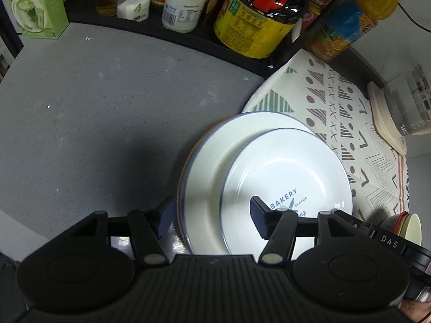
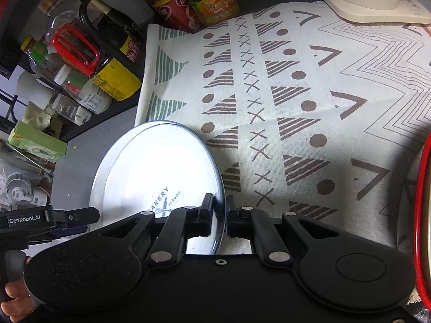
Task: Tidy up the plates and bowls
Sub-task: 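Open both tools to release the 'BAKERY' plate rim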
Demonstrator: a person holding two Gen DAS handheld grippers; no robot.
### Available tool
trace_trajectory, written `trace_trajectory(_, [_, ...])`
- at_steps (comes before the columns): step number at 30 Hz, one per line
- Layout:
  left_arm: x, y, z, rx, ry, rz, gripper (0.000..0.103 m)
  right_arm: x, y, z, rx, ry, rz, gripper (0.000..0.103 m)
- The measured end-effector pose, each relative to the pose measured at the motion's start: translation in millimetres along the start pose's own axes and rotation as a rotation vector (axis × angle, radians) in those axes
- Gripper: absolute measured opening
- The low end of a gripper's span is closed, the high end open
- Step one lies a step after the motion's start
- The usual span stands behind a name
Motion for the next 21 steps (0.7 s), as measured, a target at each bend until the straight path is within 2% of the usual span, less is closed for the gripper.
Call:
trace_trajectory(4, [-1.2,-7.2,-7.5,0.004,0.026,-0.009,0.060,-2.6,-4.6,1.3,0.001,-0.003,-0.011,0.014])
trace_trajectory(10, [-3.4,-12.8,-15.9,-0.025,0.072,-0.008,0.058,-4.0,-5.6,0.9,0.000,0.006,-0.017,0.015])
trace_trajectory(13, [-4.3,-13.4,-16.7,-0.042,0.083,-0.005,0.051,-3.5,-5.7,0.8,-0.003,0.010,-0.019,0.015])
trace_trajectory(15, [-4.3,-13.6,-16.5,-0.047,0.090,-0.007,0.039,-2.8,-5.8,0.1,-0.004,0.013,-0.022,0.015])
trace_trajectory(21, [-5.8,-12.1,-23.1,-0.065,0.112,0.000,0.034,-4.1,-7.5,-1.2,0.009,0.021,-0.041,0.015])
Point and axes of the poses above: each gripper's, at about its wrist camera, not at the fingertips, and y roughly against the way its jaws point, z to its right, x to its top, the point moved 2 cm from there along -y, roughly the way its jaws point, and after that the axes turned 10 degrees about -z, right-handed, at the moved point
